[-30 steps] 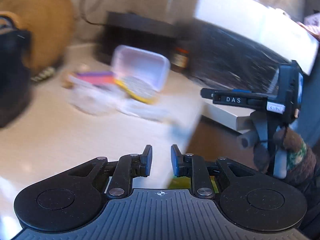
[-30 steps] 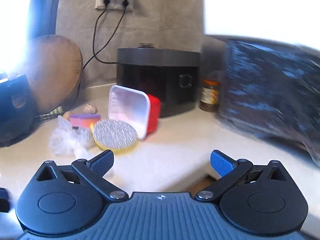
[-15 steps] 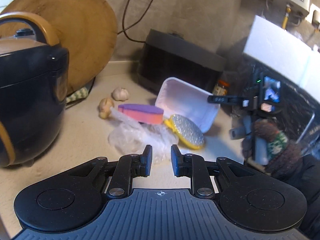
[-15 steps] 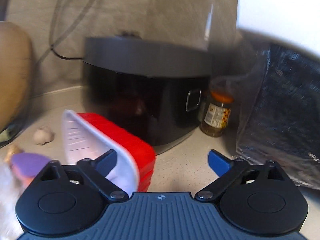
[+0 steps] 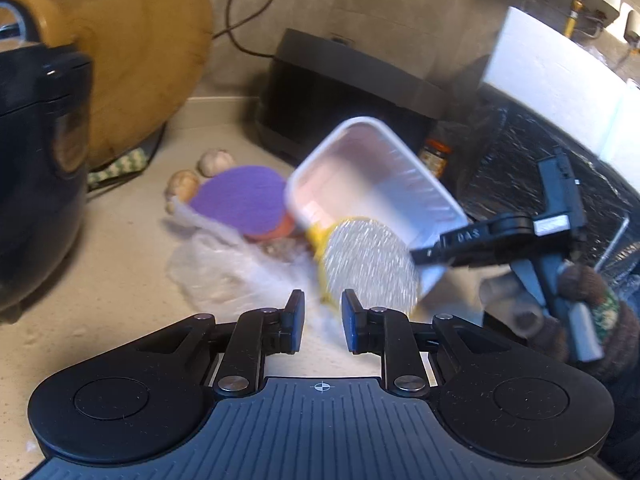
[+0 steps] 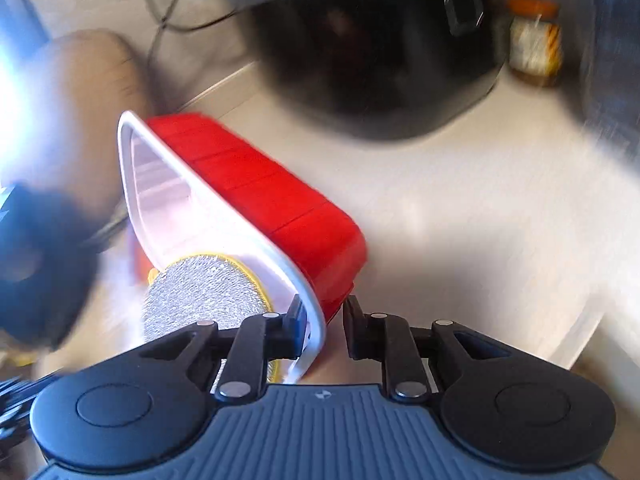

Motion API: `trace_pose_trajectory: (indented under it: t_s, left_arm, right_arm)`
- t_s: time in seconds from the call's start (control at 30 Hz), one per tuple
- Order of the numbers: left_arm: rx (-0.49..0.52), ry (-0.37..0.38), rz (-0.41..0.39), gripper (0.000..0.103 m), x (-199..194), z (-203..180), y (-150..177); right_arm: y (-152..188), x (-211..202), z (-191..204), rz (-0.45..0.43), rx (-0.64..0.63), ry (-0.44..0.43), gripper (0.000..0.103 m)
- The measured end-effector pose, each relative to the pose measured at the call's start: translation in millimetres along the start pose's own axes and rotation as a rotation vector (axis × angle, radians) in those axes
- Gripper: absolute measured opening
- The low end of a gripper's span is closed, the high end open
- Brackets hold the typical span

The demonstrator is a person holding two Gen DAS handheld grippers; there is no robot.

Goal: Collect trash
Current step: 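Move the right tool toward the white-and-red tray while the left tool returns to the counter, then grasp the yellow-and-silver scrubber sponge in the tray with the right tool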

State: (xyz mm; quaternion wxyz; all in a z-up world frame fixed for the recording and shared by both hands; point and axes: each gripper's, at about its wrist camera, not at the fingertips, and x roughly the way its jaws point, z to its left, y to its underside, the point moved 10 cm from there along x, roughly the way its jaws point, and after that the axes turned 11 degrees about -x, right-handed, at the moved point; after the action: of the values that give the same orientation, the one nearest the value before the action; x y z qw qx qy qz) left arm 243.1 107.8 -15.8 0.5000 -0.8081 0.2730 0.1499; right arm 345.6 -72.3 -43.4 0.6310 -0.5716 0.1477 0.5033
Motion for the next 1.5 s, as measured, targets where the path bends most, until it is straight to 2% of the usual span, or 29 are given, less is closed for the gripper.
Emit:
trace_pose_trajectory:
  t_s: [0.1,0.17,0.27,0.37,0.47,0.53,0.6,0.73,0.8,0.9,1.07,1.37,1.43,1.5]
  left_arm:
    - [0.017,0.005,0.01,0.023,2.1,-9.4,3.9]
    - [0.026,-0.008,0.02,0.023,4.8,-11.8,8.0]
    - [0.034,-0.046,0.01,0.022,7.6,-9.0,9.7]
    - [0.03,-0.038,0.001,0.022,5.0,-6.6,6.8]
    - [0.039,-0.032,-0.027,0.022,-3.1,-7.7,0.2]
    - [0.043,-0.028,-0.057,0.022,-8.9,-10.1,-7.5]
    - [0.052,-0.03,-0.077,0.022,-11.2,-13.1,-13.5]
    - [0.057,-0.022,-0.069,0.022,-5.5,-19.0,-15.7]
    - [0.059,-0.011,-0.06,0.022,-1.1,-22.9,-13.9]
    - [0.059,0.004,-0.045,0.022,6.0,-29.1,-10.4]
    - [0.047,0.017,-0.01,0.022,20.1,-37.2,-3.4]
    - [0.057,-0.079,0.032,0.022,53.7,-36.5,3.6]
    - [0.06,-0.093,0.038,0.022,58.4,-34.7,4.9]
    - [0.057,-0.097,0.045,0.022,60.7,-33.0,6.5]
  right_arm:
    - [14.3,-12.1,20.5,0.025,-0.016,-0.074,0.019]
    - [18.8,-18.9,26.9,0.024,-0.03,-0.079,0.019]
    - [17.6,-27.8,19.4,-0.011,-0.025,-0.011,0.021]
    - [14.1,-32.4,3.8,-0.043,-0.008,0.061,0.022]
    - [5.4,-41.5,-8.7,-0.119,-0.07,0.197,0.023]
    - [-1.1,-46.3,-11.6,-0.16,-0.097,0.225,0.035]
    - [-4.4,-53.5,-10.4,-0.191,-0.101,0.202,0.051]
    - [-2.2,-77.4,1.1,-0.254,-0.178,0.228,0.064]
    - [2.0,-86.7,12.9,-0.275,-0.237,0.219,0.074]
    - [15.5,-95.7,27.3,-0.277,-0.292,0.185,0.079]
    - [34.8,-99.4,39.8,-0.269,-0.372,0.177,0.08]
    - [56.2,-82.5,40.5,-0.233,-0.444,0.238,0.079]
    - [57.7,-78.8,38.9,-0.227,-0.453,0.256,0.067]
    - [59.5,-74.9,38.2,-0.204,-0.47,0.269,0.028]
